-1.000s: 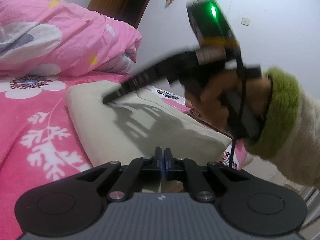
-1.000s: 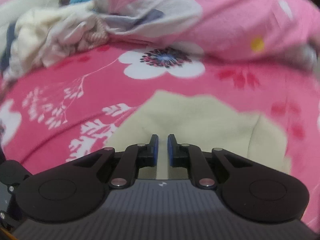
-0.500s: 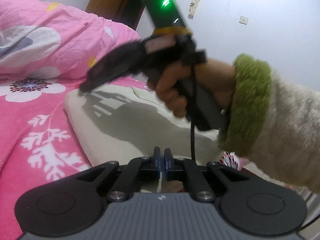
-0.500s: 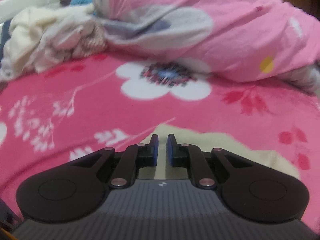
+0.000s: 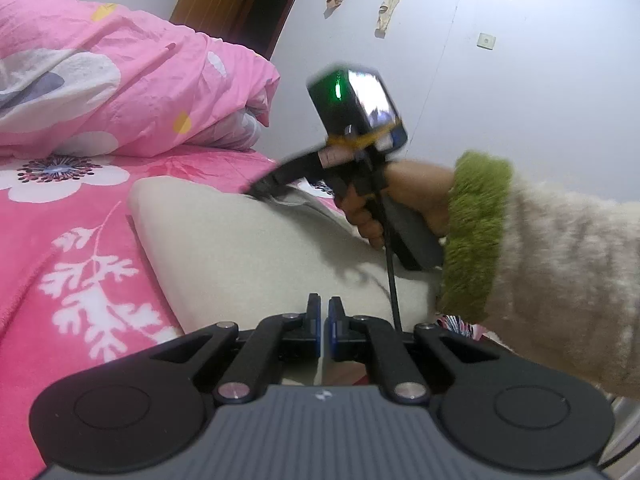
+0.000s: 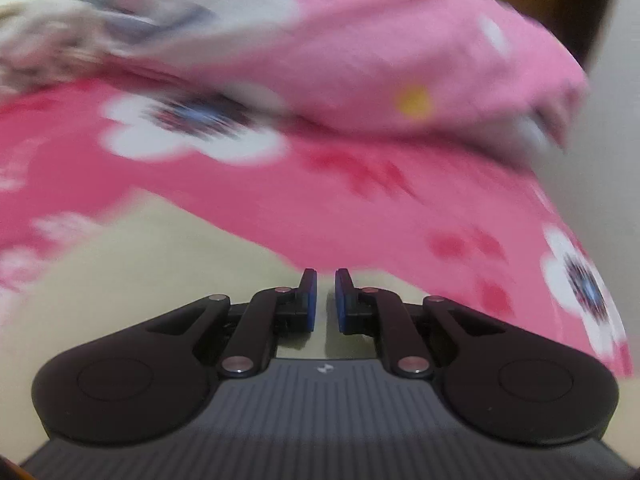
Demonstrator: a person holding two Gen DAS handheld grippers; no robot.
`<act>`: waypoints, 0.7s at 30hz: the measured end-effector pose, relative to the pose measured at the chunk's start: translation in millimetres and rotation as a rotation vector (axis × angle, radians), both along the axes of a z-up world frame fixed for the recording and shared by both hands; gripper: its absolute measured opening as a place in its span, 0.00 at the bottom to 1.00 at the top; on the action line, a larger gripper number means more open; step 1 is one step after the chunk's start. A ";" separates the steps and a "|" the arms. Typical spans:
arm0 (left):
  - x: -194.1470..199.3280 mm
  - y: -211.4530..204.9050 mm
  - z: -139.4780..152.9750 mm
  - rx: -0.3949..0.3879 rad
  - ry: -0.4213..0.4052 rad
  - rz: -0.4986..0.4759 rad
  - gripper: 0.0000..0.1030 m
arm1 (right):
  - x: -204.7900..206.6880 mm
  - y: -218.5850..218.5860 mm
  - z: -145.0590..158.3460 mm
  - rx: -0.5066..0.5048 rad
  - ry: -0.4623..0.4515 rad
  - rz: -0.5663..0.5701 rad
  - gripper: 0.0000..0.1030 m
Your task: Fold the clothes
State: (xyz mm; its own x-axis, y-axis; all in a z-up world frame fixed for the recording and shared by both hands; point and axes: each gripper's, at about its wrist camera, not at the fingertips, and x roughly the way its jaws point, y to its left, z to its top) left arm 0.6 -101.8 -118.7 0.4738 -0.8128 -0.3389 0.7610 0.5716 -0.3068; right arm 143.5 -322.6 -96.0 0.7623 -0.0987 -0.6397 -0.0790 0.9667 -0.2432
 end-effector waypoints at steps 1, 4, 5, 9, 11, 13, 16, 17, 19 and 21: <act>0.1 0.2 -0.1 -0.001 0.000 -0.001 0.05 | 1.7 -18.3 -2.3 0.060 -0.001 -0.040 0.04; -0.1 0.4 0.5 0.002 -0.002 0.000 0.05 | -6.9 -56.8 8.4 0.228 -0.070 -0.152 0.07; -0.3 0.4 0.8 0.003 -0.003 0.000 0.05 | -12.3 -64.0 15.1 0.258 -0.101 -0.180 0.08; -1.0 0.4 1.9 0.007 -0.008 0.002 0.05 | -33.3 -75.2 28.2 0.363 -0.129 -0.127 0.08; -1.3 0.4 2.5 0.009 -0.010 0.003 0.05 | -32.0 -75.8 12.0 0.324 -0.059 -0.133 0.08; -1.7 0.4 3.0 0.011 -0.012 0.003 0.05 | -34.7 -84.4 -3.8 0.295 -0.021 -0.183 0.15; -2.9 0.1 6.3 0.017 -0.014 0.003 0.08 | -55.7 -113.6 0.9 0.420 -0.083 -0.279 0.21; -3.6 -0.1 9.0 0.017 -0.015 0.001 0.14 | -64.3 -121.7 4.6 0.456 -0.106 -0.301 0.21; -5.6 -1.2 17.1 0.011 -0.023 -0.003 0.28 | -81.4 -136.8 11.6 0.527 -0.149 -0.338 0.21; -8.5 -5.6 27.2 0.011 -0.068 -0.003 0.33 | -92.1 -142.0 15.0 0.579 -0.176 -0.318 0.21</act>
